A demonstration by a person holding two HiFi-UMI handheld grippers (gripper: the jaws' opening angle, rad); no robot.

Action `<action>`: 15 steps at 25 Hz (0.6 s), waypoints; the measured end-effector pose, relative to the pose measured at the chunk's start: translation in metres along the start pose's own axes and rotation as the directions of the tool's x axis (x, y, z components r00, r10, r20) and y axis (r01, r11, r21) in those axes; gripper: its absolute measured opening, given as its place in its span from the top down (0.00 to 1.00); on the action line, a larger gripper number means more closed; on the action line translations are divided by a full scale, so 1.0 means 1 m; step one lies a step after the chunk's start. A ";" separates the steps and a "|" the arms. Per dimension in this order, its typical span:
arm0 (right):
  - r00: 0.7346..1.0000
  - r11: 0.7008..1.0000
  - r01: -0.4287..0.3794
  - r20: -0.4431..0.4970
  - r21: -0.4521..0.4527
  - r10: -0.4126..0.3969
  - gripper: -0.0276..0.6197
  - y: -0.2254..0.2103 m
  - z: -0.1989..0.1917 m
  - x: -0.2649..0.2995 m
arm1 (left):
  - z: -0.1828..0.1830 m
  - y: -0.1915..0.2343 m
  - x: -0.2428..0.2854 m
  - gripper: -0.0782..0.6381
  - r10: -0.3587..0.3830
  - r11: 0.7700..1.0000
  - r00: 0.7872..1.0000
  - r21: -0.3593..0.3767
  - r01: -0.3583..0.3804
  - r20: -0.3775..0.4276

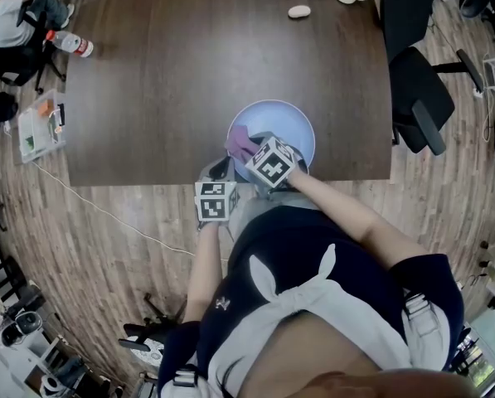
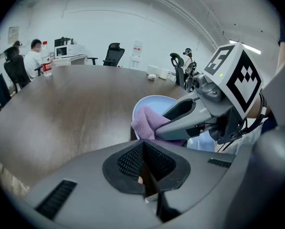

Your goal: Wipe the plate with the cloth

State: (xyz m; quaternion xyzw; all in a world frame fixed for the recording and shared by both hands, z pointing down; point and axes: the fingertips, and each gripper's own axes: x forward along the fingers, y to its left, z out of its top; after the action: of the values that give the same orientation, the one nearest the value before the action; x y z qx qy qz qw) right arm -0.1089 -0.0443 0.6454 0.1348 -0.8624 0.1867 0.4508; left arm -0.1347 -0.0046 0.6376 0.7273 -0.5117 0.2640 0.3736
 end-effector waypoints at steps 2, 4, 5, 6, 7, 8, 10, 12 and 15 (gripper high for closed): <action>1.000 1.000 -0.007 0.000 -0.001 0.007 0.77 0.004 -0.001 -0.001 | 0.000 0.000 0.000 0.88 0.002 1.000 1.000 0.005 -0.002 0.000; 1.000 1.000 -0.013 -0.001 -0.004 0.013 0.77 0.008 -0.002 0.000 | -0.001 0.000 0.000 0.88 0.006 1.000 1.000 0.011 -0.006 -0.003; 1.000 1.000 -0.016 -0.002 -0.005 0.016 0.77 0.009 -0.003 0.000 | -0.001 0.000 0.000 0.88 0.008 1.000 1.000 0.014 -0.008 -0.005; 1.000 1.000 -0.018 -0.004 -0.006 0.018 0.77 0.011 -0.004 0.001 | -0.001 0.000 0.000 0.88 0.009 1.000 1.000 0.017 -0.009 -0.005; 1.000 1.000 -0.021 -0.006 -0.008 0.021 0.77 0.012 -0.005 0.001 | -0.001 0.001 0.000 0.88 0.010 1.000 1.000 0.019 -0.010 -0.005; 1.000 1.000 -0.022 -0.006 -0.010 0.022 0.77 0.013 -0.006 0.001 | -0.001 0.001 0.001 0.88 0.012 1.000 1.000 0.022 -0.012 -0.004; 1.000 1.000 -0.025 -0.004 -0.016 0.025 0.77 0.014 -0.007 0.001 | -0.001 0.001 0.001 0.88 0.017 1.000 1.000 0.025 -0.017 -0.001; 1.000 0.999 -0.029 -0.002 -0.033 0.029 0.77 0.014 -0.009 -0.001 | 0.000 0.000 0.000 0.89 0.022 0.999 1.000 0.026 -0.022 0.000; 0.999 0.997 -0.032 -0.003 -0.069 0.032 0.77 0.013 -0.010 -0.001 | 0.002 0.002 -0.001 0.88 0.030 0.999 1.000 0.044 -0.030 0.004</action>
State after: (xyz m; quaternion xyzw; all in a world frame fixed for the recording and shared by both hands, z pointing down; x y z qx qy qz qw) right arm -0.1065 -0.0287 0.6471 0.1052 -0.8700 0.1639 0.4529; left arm -0.1366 -0.0065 0.6363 0.7281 -0.5171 0.2796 0.3526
